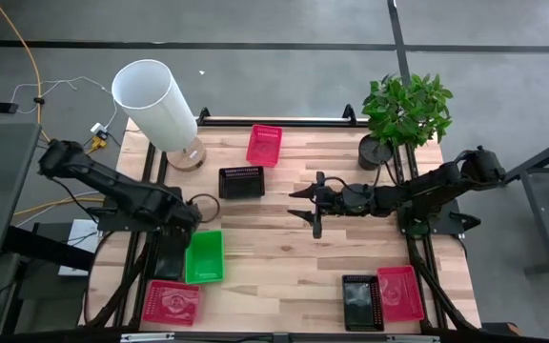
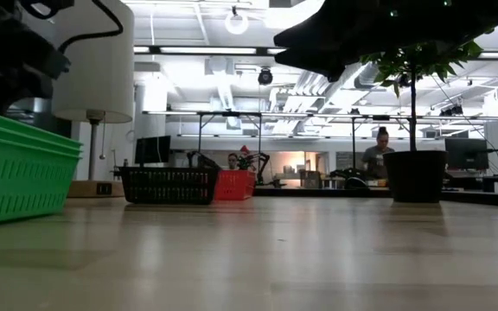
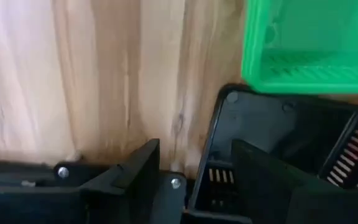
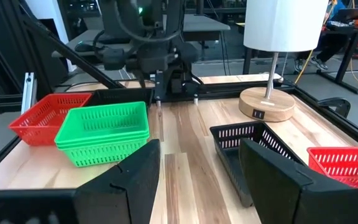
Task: Stack baskets by color
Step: Stack the left black bin on top of the top black bin
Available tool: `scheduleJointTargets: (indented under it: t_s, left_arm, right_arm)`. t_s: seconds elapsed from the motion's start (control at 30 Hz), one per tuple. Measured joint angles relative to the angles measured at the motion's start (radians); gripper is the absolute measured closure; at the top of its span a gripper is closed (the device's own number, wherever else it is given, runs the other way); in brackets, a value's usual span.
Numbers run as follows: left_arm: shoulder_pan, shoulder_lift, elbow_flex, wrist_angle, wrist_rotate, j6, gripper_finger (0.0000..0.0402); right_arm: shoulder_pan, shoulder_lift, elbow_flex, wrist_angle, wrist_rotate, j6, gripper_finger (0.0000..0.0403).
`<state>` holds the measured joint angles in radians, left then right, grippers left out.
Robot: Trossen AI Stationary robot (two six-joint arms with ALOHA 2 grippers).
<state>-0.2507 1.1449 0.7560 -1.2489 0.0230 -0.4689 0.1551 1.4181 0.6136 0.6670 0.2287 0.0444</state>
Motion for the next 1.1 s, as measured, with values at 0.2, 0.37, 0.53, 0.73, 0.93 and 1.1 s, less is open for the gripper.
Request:
scheduleJointTargets:
  t_s: [0.2,0.37,0.53,0.73,0.93,1.1]
  left_arm:
    - [-0.044,0.046,-0.003,0.066,0.014,0.027,0.0216]
    - [-0.085,0.078,-0.01,0.067,0.018,0.028,0.0216]
    - [-0.112,0.121,-0.056,0.074,0.014,0.019,0.0216]
    - [-0.112,0.147,-0.076,0.104,0.01,0.008,0.0217]
    - [-0.112,0.147,-0.076,0.117,0.011,0.019,0.027]
    - [-0.112,0.147,-0.076,0.118,0.014,0.037,0.0362]
  right_arm:
    - [0.0,0.0,0.0,-0.016,0.0,0.0,0.0195]
    - [0.0,0.0,0.0,-0.022,0.0,0.004,0.0195]
    - [0.0,0.0,0.0,-0.031,0.0,0.007,0.0195]
    - [0.0,0.0,0.0,-0.035,0.0,0.008,0.0195]
    - [0.0,0.0,0.0,-0.037,0.0,0.008,0.0195]
    - [0.0,0.0,0.0,-0.038,0.0,0.008,0.0195]
